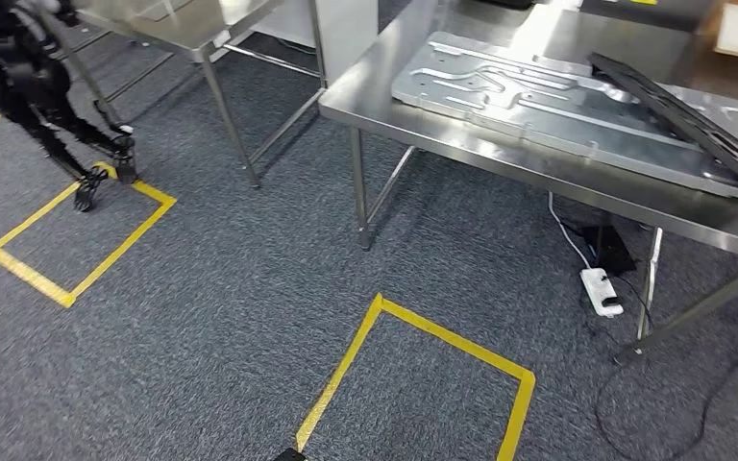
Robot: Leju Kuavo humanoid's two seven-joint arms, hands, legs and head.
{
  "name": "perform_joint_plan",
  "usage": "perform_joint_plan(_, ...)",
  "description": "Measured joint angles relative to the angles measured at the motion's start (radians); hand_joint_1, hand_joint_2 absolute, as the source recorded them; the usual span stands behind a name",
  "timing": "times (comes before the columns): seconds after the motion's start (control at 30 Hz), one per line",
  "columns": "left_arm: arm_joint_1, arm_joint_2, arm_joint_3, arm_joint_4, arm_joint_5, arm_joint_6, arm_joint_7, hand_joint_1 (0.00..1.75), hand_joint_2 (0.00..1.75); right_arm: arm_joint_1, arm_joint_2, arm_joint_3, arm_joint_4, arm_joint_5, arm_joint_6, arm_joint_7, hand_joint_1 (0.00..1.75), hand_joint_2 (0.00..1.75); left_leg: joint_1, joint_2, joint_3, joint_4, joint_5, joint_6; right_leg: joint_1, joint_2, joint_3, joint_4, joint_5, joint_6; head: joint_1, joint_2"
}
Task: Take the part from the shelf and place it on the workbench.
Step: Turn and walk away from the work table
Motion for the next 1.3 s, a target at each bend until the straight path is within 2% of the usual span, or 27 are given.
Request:
perform_joint_plan(0.03,0.001,0.0,0.0,0.0,0.0,0.0,0.0,0.0,0.0,-0.001,0.0,0.004,0.001,0.001,0.002,0.001,0.0,0.0,0.001,0.002,0.014,-0.02,0.018,0.0,0.0,-0.012,0.0,0.0,0.0,0.0,0.0,0.0)
perform_joint_plan(0.07,0.002,0.001,-0.001,0.0,0.001,0.0,0.001,0.0,0.0,-0.001,0.0,0.006,0.002,0.001,0.003,0.003,0.0,0.0,0.001,0.008,0.043,-0.072,0.049,0.0,0.0,-0.023,0.0,0.0,0.0,0.0,0.0,0.0)
perform_joint_plan(0.1,0.004,0.002,-0.001,0.001,0.001,0.0,0.002,0.0,0.0,-0.002,0.0,0.008,0.002,0.002,0.004,0.004,0.0,0.0,0.002,0.021,0.08,-0.141,0.081,0.002,0.0,-0.031,0.001,0.0,0.0,0.0,0.0,0.0)
perform_joint_plan(0.17,0.007,0.004,-0.002,0.001,0.001,0.001,0.006,0.0,0.0,-0.004,0.0,0.013,0.003,0.002,0.005,0.006,0.0,0.0,-0.007,0.06,0.136,-0.252,0.111,0.009,0.005,-0.047,0.001,0.001,-0.001,0.006,0.0,0.0)
perform_joint_plan(0.23,0.01,0.005,-0.002,0.001,0.0,0.001,0.008,0.0,0.0,-0.005,0.0,0.018,0.004,0.002,0.005,0.01,0.0,0.0,-0.016,0.071,0.144,-0.284,0.11,0.02,0.008,-0.065,0.001,0.001,-0.001,0.016,0.001,0.0)
perform_joint_plan(0.27,0.01,0.005,-0.002,0.001,-0.001,0.001,0.008,0.0,0.0,-0.006,0.0,0.02,0.004,0.002,0.005,0.012,0.0,0.0,-0.016,0.059,0.143,-0.286,0.114,0.028,0.007,-0.071,0.003,0.0,-0.002,0.023,0.001,0.0)
perform_joint_plan(0.33,0.011,0.005,-0.002,0.001,-0.001,0.001,0.009,0.0,0.0,-0.009,0.0,0.022,0.004,0.002,0.005,0.014,0.0,0.0,-0.012,0.041,0.145,-0.295,0.122,0.042,0.003,-0.037,-0.003,0.02,-0.019,0.033,0.002,0.0)
perform_joint_plan(0.4,0.008,0.004,-0.003,0.001,-0.001,0.0,0.009,0.0,0.0,-0.01,0.0,0.023,0.005,0.002,0.005,0.013,0.0,0.0,-0.01,0.025,0.146,-0.299,0.128,0.054,0.001,0.019,-0.039,0.102,-0.07,0.038,0.004,0.0)
perform_joint_plan(0.47,0.006,0.002,-0.003,0.001,-0.001,0.0,0.01,0.0,0.0,-0.009,0.001,0.023,0.005,0.002,0.005,0.013,0.0,0.0,-0.011,0.005,0.14,-0.298,0.131,0.06,0.003,0.035,-0.102,0.236,-0.13,0.038,0.005,0.0)
perform_joint_plan(0.5,0.007,0.001,-0.003,0.001,-0.001,0.0,0.01,0.0,0.0,-0.009,0.001,0.023,0.006,0.002,0.005,0.013,0.0,0.0,-0.012,-0.006,0.138,-0.298,0.132,0.061,0.005,0.035,-0.123,0.28,-0.141,0.037,0.005,0.0)
perform_joint_plan(0.53,0.007,0.0,-0.003,0.001,-0.001,0.0,0.01,0.0,0.0,-0.009,0.001,0.023,0.007,0.002,0.006,0.013,0.0,0.0,-0.013,-0.019,0.137,-0.296,0.133,0.062,0.006,0.036,-0.13,0.294,-0.135,0.036,0.005,0.0)
perform_joint_plan(0.57,0.007,0.0,-0.003,0.001,-0.001,-0.001,0.01,0.0,0.0,-0.009,0.001,0.024,0.007,0.002,0.008,0.013,0.0,0.0,-0.013,-0.032,0.137,-0.294,0.133,0.062,0.006,0.037,-0.115,0.264,-0.11,0.034,0.005,0.0)
perform_joint_plan(0.6,0.007,-0.001,-0.003,0.001,-0.001,-0.003,0.009,0.0,0.0,-0.01,0.001,0.024,0.008,0.001,0.01,0.013,0.0,0.0,-0.012,-0.045,0.138,-0.291,0.132,0.061,0.005,0.043,-0.084,0.2,-0.072,0.032,0.005,0.0)
perform_joint_plan(0.67,0.005,0.0,-0.003,0.001,-0.001,-0.013,0.005,0.0,0.0,-0.009,0.0,0.025,0.009,0.001,0.016,0.014,0.0,0.0,-0.01,-0.07,0.132,-0.28,0.129,0.055,0.001,0.083,-0.022,0.069,-0.025,0.029,0.005,0.0)
perform_joint_plan(0.73,0.003,0.001,-0.003,0.001,0.0,-0.021,-0.001,0.0,0.0,-0.008,0.0,0.027,0.01,0.001,0.019,0.014,0.0,0.0,-0.009,-0.09,0.121,-0.272,0.129,0.045,-0.001,0.112,-0.001,0.017,-0.02,0.026,0.004,0.0)
perform_joint_plan(0.8,0.005,0.004,-0.003,0.001,0.004,-0.024,-0.003,0.0,0.0,-0.008,0.001,0.03,0.011,0.002,0.018,0.014,0.0,0.0,-0.007,-0.109,0.113,-0.273,0.134,0.034,0.001,0.097,0.002,0.013,-0.016,0.017,0.004,0.0)
perform_joint_plan(0.83,0.007,0.006,-0.003,0.002,0.005,-0.024,-0.004,0.0,0.0,-0.009,0.001,0.03,0.011,0.002,0.018,0.014,0.0,0.0,-0.007,-0.107,0.111,-0.271,0.132,0.029,0.0,0.085,0.005,0.009,-0.014,0.012,0.004,0.0)
perform_joint_plan(0.9,0.008,0.009,-0.003,0.002,0.007,-0.025,-0.003,0.0,0.0,-0.01,0.002,0.031,0.011,0.002,0.017,0.014,0.0,0.0,-0.008,-0.065,0.089,-0.229,0.106,0.019,-0.002,0.063,0.01,0.001,-0.009,0.0,-0.002,0.0)
perform_joint_plan(0.97,0.006,0.011,-0.003,0.002,0.008,-0.025,-0.003,0.0,0.0,-0.008,0.003,0.031,0.012,0.002,0.016,0.014,0.0,0.0,-0.008,-0.012,0.036,-0.116,0.048,0.009,0.0,0.037,0.011,-0.003,-0.009,-0.005,-0.009,0.0)
perform_joint_plan(1.0,0.006,0.012,-0.003,0.002,0.008,-0.026,-0.003,0.0,0.0,-0.006,0.003,0.031,0.013,0.002,0.016,0.014,0.0,0.0,-0.006,-0.003,0.006,-0.054,0.024,0.005,0.001,0.021,0.012,-0.003,-0.01,-0.007,-0.009,0.0)
perform_joint_plan(1.03,0.006,0.013,-0.003,0.002,0.008,-0.026,-0.003,0.0,0.0,-0.005,0.003,0.031,0.014,0.002,0.017,0.014,0.0,0.0,-0.005,0.002,-0.014,-0.014,0.014,0.002,0.001,0.006,0.012,-0.002,-0.011,-0.008,-0.009,0.0)
perform_joint_plan(1.07,0.006,0.013,-0.003,0.002,0.008,-0.026,-0.003,0.0,0.0,-0.004,0.003,0.031,0.015,0.002,0.017,0.014,0.0,0.0,-0.004,0.004,-0.015,-0.01,0.024,0.001,0.002,-0.009,0.013,-0.002,-0.013,-0.008,-0.009,0.0)
perform_joint_plan(1.1,0.007,0.014,-0.003,0.002,0.009,-0.026,-0.003,0.0,0.0,-0.004,0.003,0.031,0.016,0.002,0.017,0.014,0.0,0.0,-0.004,0.009,0.003,-0.045,0.05,0.002,0.002,-0.021,0.014,-0.002,-0.015,-0.008,-0.009,0.0)
perform_joint_plan(1.13,0.008,0.015,-0.003,0.002,0.009,-0.026,-0.003,0.0,0.0,-0.004,0.003,0.031,0.016,0.002,0.017,0.014,0.0,0.0,-0.004,0.019,0.037,-0.11,0.085,0.005,0.003,-0.032,0.017,-0.002,-0.017,-0.007,-0.009,0.0)
perform_joint_plan(1.2,0.012,0.017,-0.004,0.002,0.01,-0.026,-0.001,0.0,0.0,-0.005,0.003,0.031,0.016,0.002,0.016,0.014,0.0,0.0,-0.013,0.063,0.101,-0.236,0.127,0.013,0.006,-0.049,0.023,-0.003,-0.022,-0.003,-0.009,0.0)
perform_joint_plan(1.27,0.014,0.018,-0.004,0.002,0.01,-0.027,-0.001,0.0,0.0,-0.006,0.003,0.032,0.016,0.002,0.017,0.014,0.0,0.0,-0.023,0.083,0.121,-0.281,0.13,0.022,0.011,-0.066,0.026,-0.004,-0.025,0.004,-0.009,0.0)
perform_joint_plan(1.3,0.015,0.019,-0.004,0.002,0.01,-0.027,-0.002,0.0,0.0,-0.007,0.003,0.032,0.016,0.002,0.017,0.014,0.0,0.0,-0.025,0.072,0.12,-0.284,0.132,0.027,0.013,-0.077,0.028,-0.005,-0.027,0.009,-0.009,0.0)
